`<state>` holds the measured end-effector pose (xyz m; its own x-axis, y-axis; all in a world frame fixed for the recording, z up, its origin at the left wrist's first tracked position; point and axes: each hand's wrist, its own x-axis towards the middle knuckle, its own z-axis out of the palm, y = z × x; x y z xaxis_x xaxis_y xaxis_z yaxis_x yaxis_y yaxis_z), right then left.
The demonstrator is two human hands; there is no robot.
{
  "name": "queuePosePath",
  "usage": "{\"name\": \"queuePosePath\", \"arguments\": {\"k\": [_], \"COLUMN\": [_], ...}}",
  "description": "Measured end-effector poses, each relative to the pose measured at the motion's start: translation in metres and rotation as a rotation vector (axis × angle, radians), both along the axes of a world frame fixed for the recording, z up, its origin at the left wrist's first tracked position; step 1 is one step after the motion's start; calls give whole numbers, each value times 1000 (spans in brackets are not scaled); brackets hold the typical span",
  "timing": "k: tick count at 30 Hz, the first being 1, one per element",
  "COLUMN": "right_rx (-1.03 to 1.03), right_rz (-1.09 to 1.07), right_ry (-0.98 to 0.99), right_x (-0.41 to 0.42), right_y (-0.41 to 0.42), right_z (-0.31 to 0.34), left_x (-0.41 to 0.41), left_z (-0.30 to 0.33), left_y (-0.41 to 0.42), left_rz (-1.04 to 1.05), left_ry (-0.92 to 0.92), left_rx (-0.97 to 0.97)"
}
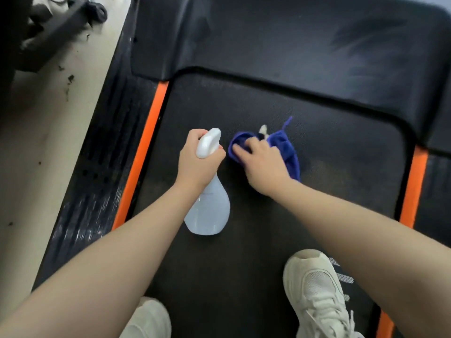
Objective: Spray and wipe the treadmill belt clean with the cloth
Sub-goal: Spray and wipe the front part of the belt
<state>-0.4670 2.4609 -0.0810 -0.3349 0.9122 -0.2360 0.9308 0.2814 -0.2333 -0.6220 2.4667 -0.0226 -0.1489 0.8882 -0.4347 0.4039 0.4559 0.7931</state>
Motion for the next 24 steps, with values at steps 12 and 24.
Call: {"name": "queuePosePath", "arguments": {"k": [12,24], "right_rx": [93,60], "right_rz": [228,323], "right_ry": [47,89], "right_x": [-17,-33], "right_y": [-29,-36], "right_z": [-9,-17], "left_x": [-9,-23], "left_z": [-7,-6], "left_y": [-10,-21], "left_rz": [34,84], "left_ry": [-56,-92], "left_rx": [-5,24]}}
